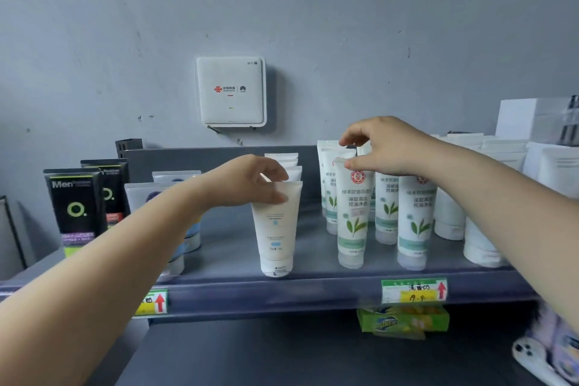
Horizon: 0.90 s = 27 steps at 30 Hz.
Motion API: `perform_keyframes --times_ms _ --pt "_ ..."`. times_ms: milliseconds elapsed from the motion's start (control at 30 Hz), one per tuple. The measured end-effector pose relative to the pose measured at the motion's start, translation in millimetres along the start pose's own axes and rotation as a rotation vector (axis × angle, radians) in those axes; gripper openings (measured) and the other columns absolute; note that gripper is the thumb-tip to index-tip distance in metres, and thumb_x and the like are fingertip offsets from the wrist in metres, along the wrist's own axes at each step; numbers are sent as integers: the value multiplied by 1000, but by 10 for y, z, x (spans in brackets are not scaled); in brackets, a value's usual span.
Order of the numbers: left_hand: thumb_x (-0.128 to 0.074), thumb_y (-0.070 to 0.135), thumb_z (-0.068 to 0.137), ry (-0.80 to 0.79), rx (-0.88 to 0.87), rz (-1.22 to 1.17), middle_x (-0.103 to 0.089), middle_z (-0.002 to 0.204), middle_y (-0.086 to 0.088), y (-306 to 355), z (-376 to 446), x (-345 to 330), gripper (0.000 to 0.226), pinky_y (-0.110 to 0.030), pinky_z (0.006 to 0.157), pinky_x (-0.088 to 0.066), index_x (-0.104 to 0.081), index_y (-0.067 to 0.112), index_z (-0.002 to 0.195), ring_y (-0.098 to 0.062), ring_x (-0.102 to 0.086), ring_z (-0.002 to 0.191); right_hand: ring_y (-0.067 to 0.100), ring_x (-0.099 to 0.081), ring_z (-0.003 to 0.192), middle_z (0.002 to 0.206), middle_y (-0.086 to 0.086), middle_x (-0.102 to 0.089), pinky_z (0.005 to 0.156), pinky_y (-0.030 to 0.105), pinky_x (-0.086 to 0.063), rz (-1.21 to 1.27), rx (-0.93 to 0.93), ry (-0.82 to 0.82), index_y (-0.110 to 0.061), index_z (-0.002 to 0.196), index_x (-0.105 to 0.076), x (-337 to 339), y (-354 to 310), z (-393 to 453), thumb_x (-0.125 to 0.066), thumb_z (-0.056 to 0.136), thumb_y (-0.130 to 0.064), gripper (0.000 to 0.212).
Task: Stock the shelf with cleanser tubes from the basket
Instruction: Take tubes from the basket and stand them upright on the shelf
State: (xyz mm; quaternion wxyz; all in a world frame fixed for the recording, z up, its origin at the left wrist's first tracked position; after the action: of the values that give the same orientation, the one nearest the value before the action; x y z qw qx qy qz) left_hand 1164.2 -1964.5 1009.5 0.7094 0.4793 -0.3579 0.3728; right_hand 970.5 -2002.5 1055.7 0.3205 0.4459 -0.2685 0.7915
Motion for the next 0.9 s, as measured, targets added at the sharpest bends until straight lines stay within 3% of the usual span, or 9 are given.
perform_keyframes --times_ms 133,233,333,400,467,600,733,900 --pt "-70 27 81 -53 25 71 -63 84 10 6 37 -46 20 -13 67 -42 -66 18 99 -1 -54 69 14 -57 101 110 -2 -63 89 26 -45 -10 -5 -117 -17 112 -62 -85 112 51 -71 77 -24 37" --pt "-67 28 84 -99 30 103 -56 73 5 2 66 -68 21 -18 61 -39 -66 9 91 -6 -46 61 16 -55 84 99 5 -66 74 28 -43 -54 5 -245 -14 99 -65 -166 144 68 -66 81 -24 21" --pt "-66 28 84 -116 15 99 -58 73 7 -11 98 -77 10 -11 58 -39 -66 18 85 0 -48 58 18 -50 71 91 13 -66 66 29 -38 -54 26 -318 -10 90 -64 -193 142 85 -63 84 -24 15" --pt "-67 28 84 -126 3 83 -59 73 8 -14 115 -76 6 -8 56 -39 -65 23 82 3 -49 56 16 -49 69 82 5 -63 63 29 -38 -70 49 -343 -17 80 -62 -174 114 95 -63 85 -23 8" --pt "-67 27 84 -138 6 63 -63 79 2 -19 119 -77 11 -12 62 -42 -67 17 89 -2 -50 62 13 -50 66 74 -3 -60 60 25 -37 -75 69 -363 -25 71 -58 -162 78 98 -63 84 -21 15" --pt "-66 26 85 -162 -1 61 -68 95 -12 -11 118 -77 21 -17 65 -47 -67 10 99 -11 -55 71 17 -58 69 74 -3 -64 66 27 -46 -26 77 -389 -22 74 -61 -166 71 121 -64 84 -19 11" --pt "-66 26 85 -171 -5 50 -67 98 -16 -22 128 -85 24 -28 72 -52 -66 8 100 -17 -58 76 13 -57 69 79 0 -67 66 25 -47 40 90 -417 -22 76 -63 -155 58 105 -65 83 -17 9" --pt "-66 27 85 -163 -13 48 -69 95 -13 -14 119 -89 23 -23 67 -51 -67 9 99 -20 -61 75 8 -59 67 82 0 -71 64 22 -48 103 95 -463 -19 84 -67 -140 70 97 -67 83 -17 2"
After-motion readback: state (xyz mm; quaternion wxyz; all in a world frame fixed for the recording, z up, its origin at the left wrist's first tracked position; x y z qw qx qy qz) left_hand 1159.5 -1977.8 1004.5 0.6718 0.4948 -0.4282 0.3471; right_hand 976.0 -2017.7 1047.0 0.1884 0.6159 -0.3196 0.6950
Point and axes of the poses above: each hand's wrist, its own z-axis towards the middle knuckle, its own x-axis out of the back of the hand, y = z × x, the point moved 5 cm from there along z, towards the middle knuckle
